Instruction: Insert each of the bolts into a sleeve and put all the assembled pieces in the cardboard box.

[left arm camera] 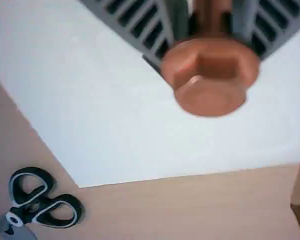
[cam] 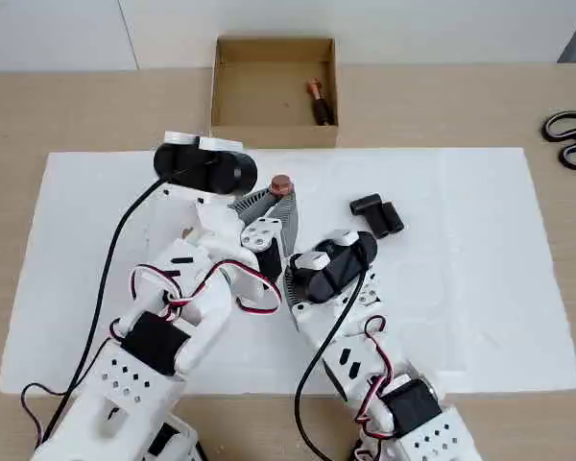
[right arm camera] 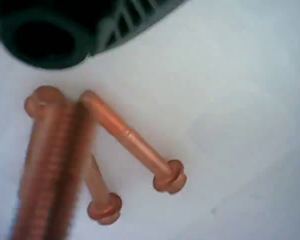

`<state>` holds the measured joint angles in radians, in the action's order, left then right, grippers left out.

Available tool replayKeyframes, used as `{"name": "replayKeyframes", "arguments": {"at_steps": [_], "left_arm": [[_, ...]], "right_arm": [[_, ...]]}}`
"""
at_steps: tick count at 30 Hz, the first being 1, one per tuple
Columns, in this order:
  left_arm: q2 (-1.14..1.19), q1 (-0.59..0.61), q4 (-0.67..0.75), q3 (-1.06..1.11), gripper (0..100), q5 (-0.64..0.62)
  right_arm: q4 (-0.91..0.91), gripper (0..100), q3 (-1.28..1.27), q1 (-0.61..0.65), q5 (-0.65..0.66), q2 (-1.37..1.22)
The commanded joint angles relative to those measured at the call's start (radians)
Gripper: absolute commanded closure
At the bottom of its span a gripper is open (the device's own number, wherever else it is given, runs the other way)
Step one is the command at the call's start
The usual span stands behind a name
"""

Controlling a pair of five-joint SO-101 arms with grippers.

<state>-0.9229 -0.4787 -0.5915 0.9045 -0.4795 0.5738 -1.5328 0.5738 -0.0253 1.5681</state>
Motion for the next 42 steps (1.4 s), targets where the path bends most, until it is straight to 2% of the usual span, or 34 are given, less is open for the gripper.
{"name": "replayKeyframes", "arguments": {"at_steps": [1, 16, 21, 35, 42], "left_arm": [[-0.023, 0.0, 0.032, 0.007, 99, -0.041], [-0.023, 0.0, 0.127, 0.094, 99, -0.043], [-0.023, -0.034, 0.127, 0.094, 99, -0.043], [-0.028, -0.032, 0.121, 0.142, 99, -0.038], [-0.029, -0.037, 0.052, 0.145, 99, -0.038]], "right_arm": [[-0.024, 99.5, 0.009, 0.004, -0.011, 0.018], [-0.024, 99.5, 0.009, 0.005, -0.011, 0.019], [-0.027, 99.5, 0.009, 0.005, -0.011, 0.019], [-0.028, 99.5, 0.009, 0.002, -0.011, 0.019], [-0.03, 99.5, 0.009, 0.001, -0.011, 0.019]]}}
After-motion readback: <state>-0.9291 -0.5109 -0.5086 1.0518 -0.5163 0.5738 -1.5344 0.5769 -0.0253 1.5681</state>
